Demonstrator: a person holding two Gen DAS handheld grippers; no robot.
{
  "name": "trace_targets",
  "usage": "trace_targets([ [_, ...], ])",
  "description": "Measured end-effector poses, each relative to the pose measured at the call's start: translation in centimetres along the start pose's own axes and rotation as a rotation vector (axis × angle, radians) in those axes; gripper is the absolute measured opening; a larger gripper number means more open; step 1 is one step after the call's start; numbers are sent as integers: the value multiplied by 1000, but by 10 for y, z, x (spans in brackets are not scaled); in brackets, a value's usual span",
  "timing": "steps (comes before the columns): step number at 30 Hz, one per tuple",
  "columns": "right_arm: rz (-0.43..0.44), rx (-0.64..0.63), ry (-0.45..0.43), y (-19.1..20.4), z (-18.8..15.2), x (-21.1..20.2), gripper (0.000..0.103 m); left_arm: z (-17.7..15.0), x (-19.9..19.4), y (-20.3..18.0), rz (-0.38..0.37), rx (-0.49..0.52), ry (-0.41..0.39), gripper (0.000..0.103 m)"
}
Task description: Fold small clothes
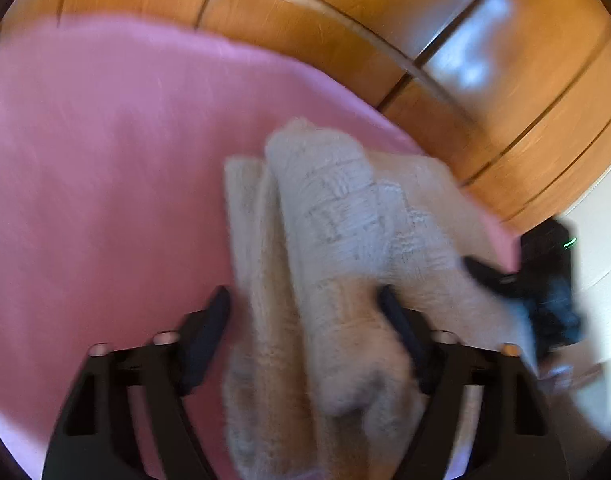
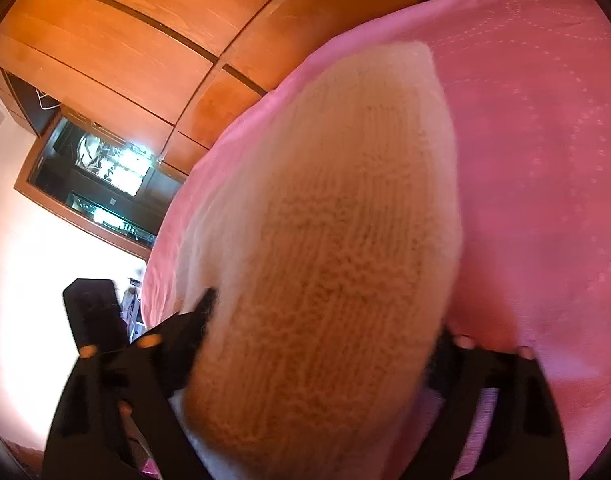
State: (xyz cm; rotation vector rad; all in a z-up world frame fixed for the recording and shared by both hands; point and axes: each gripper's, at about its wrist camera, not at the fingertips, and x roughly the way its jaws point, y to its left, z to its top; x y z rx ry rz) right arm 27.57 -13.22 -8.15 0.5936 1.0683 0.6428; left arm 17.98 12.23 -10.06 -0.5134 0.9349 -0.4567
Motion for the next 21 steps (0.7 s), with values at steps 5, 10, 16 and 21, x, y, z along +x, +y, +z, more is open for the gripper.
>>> trace_targets([
  [5,-8,-44,-45,24,-6,-20,55,-3,-7,7,-134,-62,-13,36],
  [10,-2,-82,-144,42,-23,-67,51,-3,-13,-32,-223,-5,-20,33],
  [16,-80,-56,-321,16,-42,-165,51,0,22,-124,-328,135,41,33],
  [21,-227,55,-432,-42,-69,-228,51,-7,84,-209,-328,268,134,33],
])
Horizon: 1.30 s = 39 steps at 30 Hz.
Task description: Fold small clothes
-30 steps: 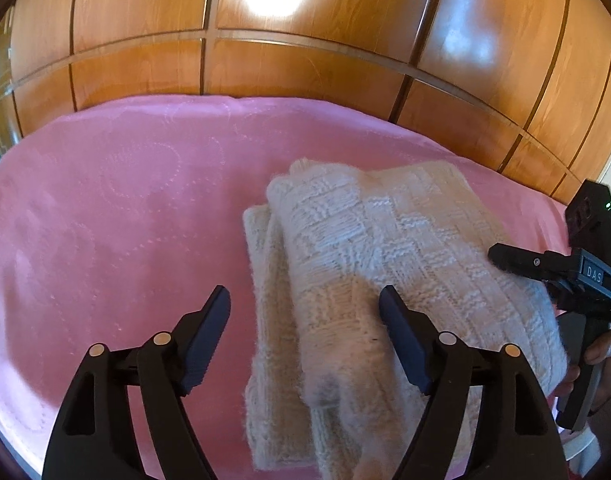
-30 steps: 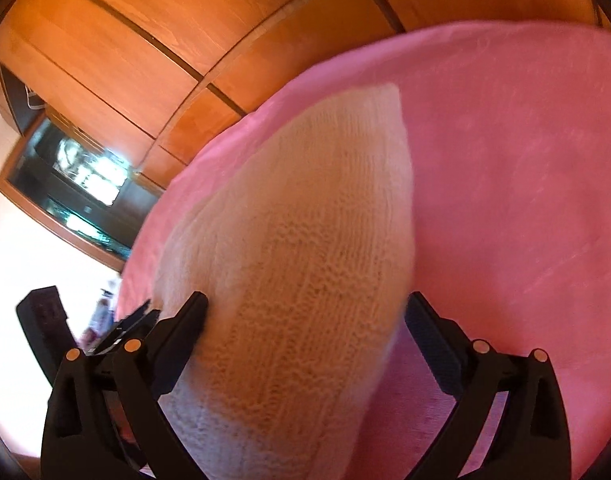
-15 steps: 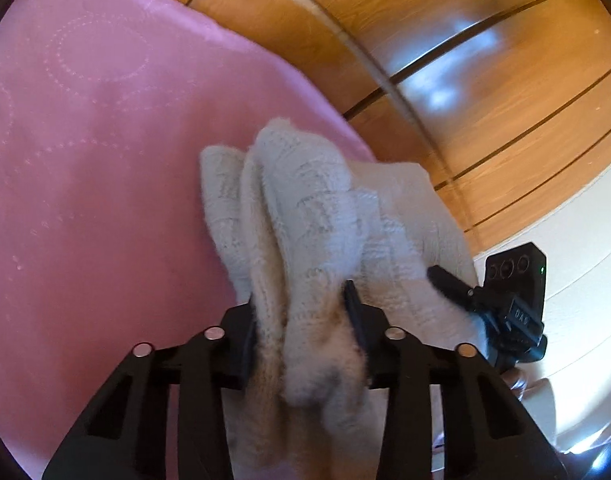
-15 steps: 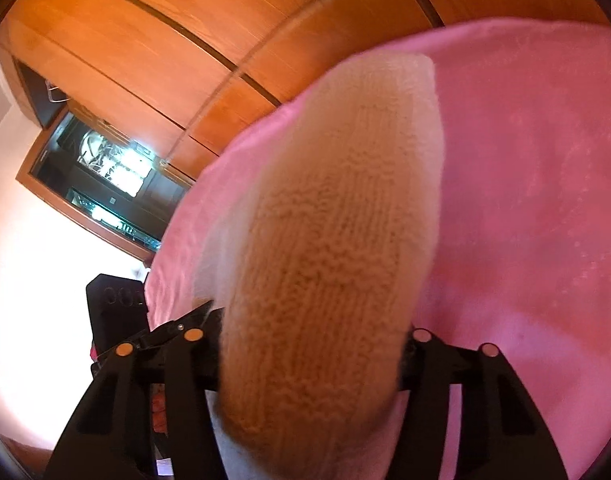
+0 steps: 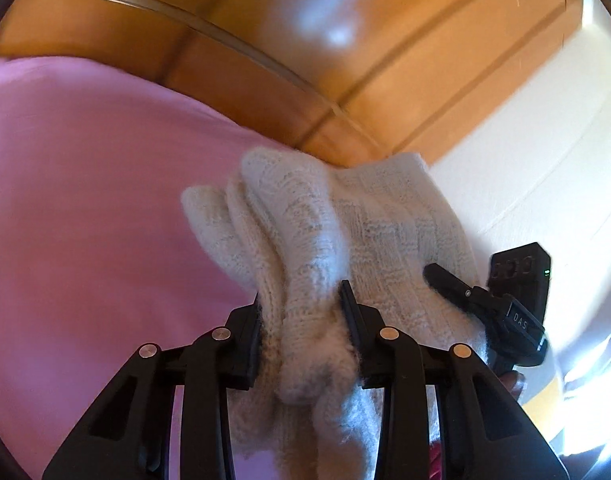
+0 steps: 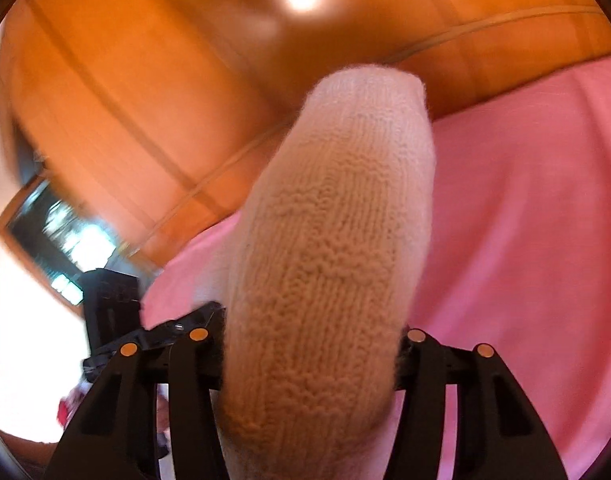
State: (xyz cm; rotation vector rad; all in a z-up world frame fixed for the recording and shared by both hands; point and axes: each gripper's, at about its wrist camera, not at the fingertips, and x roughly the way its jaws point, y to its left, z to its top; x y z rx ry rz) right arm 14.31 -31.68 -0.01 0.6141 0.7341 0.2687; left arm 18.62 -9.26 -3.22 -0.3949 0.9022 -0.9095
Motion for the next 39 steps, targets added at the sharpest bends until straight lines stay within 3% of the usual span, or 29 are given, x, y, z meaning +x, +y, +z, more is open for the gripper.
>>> trace_targets([
  [2,-96,47,-7,-31,-7,-9,52,-1,46,-22,59,66,83,30],
  [3,-162,66,-3,-47,-14,-11,53,-4,68,-30,118,115,128,29],
  [5,-211,124,27,-73,-32,-9,57,-15,100,-39,223,201,190,31],
  [7,-215,147,0,-86,-48,-11,66,-23,116,-49,294,279,180,38],
  [10,-250,133,-41,-78,-53,-18,81,-22,112,-54,333,264,163,39],
  [12,-305,81,-54,-65,-50,-23,81,-21,105,-62,403,278,128,53],
  [14,-360,32,-90,-54,-49,-36,81,-23,91,-70,436,282,84,55],
  [19,-435,-90,-156,-15,-53,-63,48,-35,57,-99,477,366,-99,55],
  [22,-446,-132,-139,-4,-66,-65,44,-47,62,-106,463,426,-91,55],
  [25,-512,-139,-71,-2,-80,-38,45,-52,96,-95,518,441,32,55],
  [27,-557,-169,-82,1,-90,-24,45,-52,113,-80,522,390,74,55],
  [33,-623,-169,-94,5,-85,-18,50,-50,79,-81,506,339,22,56],
  [37,-616,-136,-105,9,-84,-21,69,-50,60,-87,502,309,-26,70],
  [39,-608,-121,-114,16,-84,-24,80,-52,47,-91,505,299,-56,71],
])
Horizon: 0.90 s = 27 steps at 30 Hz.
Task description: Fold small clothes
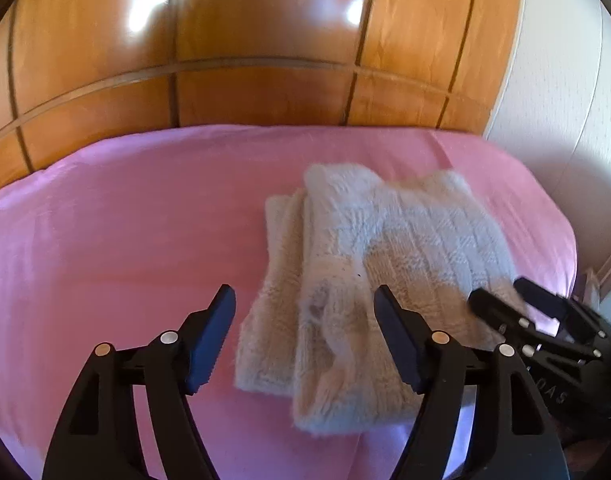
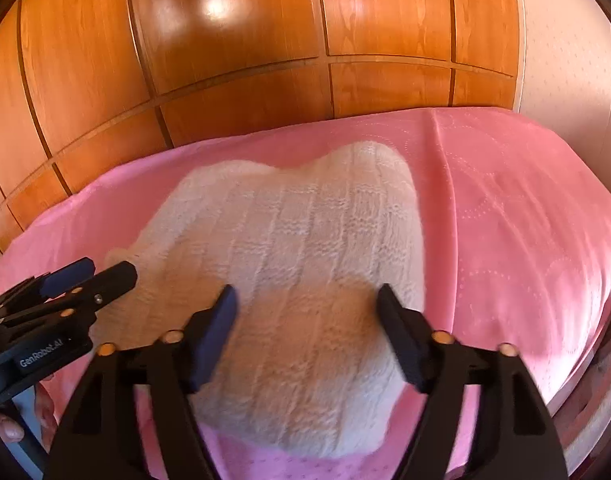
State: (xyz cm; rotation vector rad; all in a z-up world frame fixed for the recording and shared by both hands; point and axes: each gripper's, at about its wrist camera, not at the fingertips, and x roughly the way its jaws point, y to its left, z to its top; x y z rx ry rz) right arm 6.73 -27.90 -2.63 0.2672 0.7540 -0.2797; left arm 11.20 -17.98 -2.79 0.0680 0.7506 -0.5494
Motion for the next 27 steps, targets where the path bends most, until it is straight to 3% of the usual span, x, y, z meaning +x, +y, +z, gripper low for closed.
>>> trace_targets([
  [1,-1,4,-5,2,-1,-3,86,-1,-4,1,9,-4,-12,73],
  [5,-37,-4,-40,15,-4,-17,93,-4,-25,7,34,-29,-52,85],
  [10,-96,23,-76,20,-8,-30,100,-8,-40,11,63,-40,-76,92],
  [17,-161,59,-81,22,-20,-44,100,-18,-52,11,95,-43,-93,98],
  [27,-175,48,-109,24,-22,-53,100,-27,-59,9,138,-32,-92,99],
])
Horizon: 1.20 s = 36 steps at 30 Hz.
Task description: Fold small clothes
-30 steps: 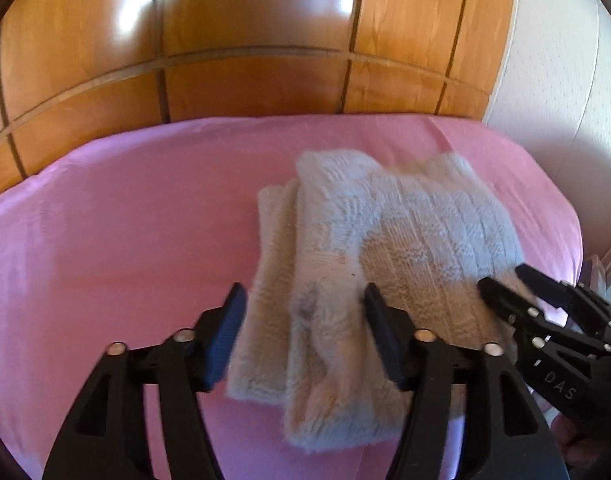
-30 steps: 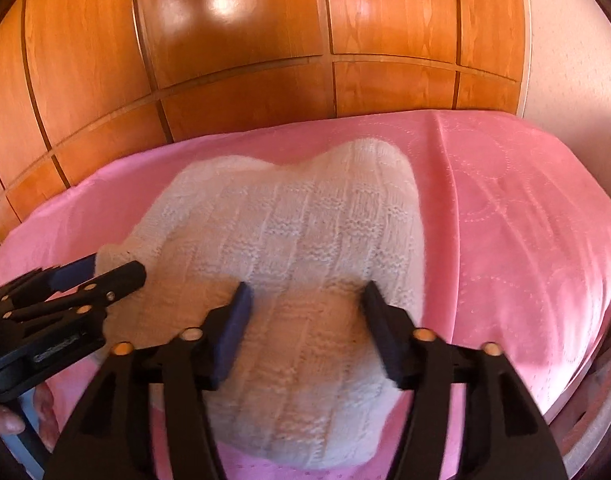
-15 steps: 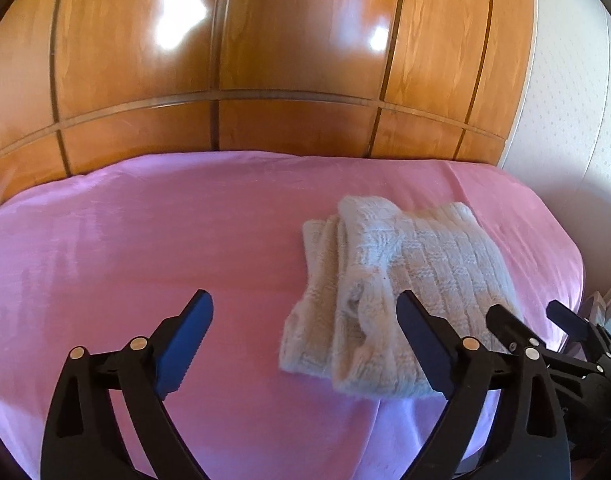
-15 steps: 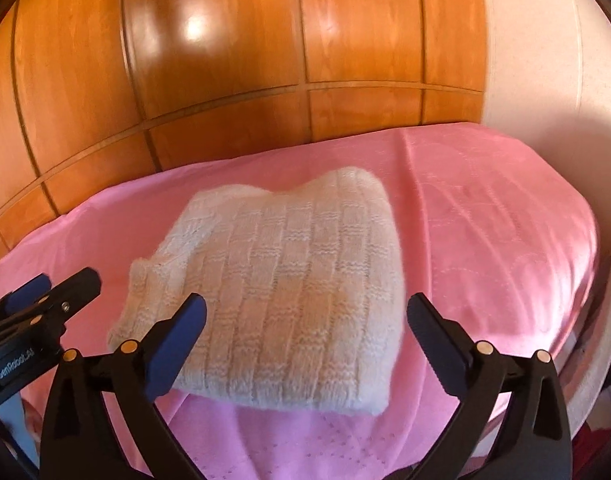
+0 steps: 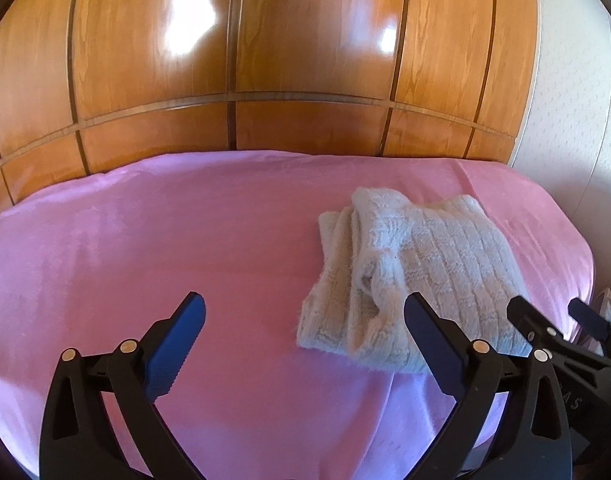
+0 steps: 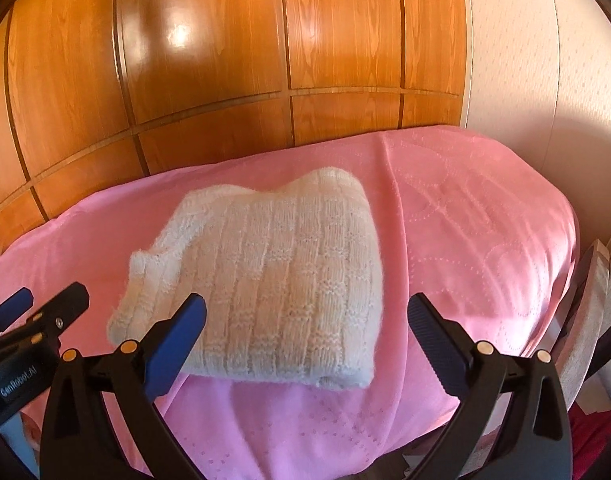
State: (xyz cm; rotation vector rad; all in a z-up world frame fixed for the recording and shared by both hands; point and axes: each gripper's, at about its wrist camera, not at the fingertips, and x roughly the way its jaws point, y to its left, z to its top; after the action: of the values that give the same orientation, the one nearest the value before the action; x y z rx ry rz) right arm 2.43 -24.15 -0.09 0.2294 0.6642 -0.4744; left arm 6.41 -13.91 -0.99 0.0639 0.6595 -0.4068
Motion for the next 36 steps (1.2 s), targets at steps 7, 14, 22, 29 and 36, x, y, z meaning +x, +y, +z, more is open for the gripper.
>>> trace_targets([
  [7,9,8,6,-1,-2,-1,100,-1,-5,-1,0,0,-6,99],
  [14,19,7,-5,-2,1,-2,100,-2,-7,-1,20,0,-10,99],
  [22,29,5,-7,-2,0,-4,100,-3,-8,2,41,-15,-11,99],
  [29,41,-3,5,2,-1,-2,100,-5,-12,0,52,-1,-33,99],
  [36,48,4,4,0,2,0,100,-6,-7,3,70,-6,-6,99],
])
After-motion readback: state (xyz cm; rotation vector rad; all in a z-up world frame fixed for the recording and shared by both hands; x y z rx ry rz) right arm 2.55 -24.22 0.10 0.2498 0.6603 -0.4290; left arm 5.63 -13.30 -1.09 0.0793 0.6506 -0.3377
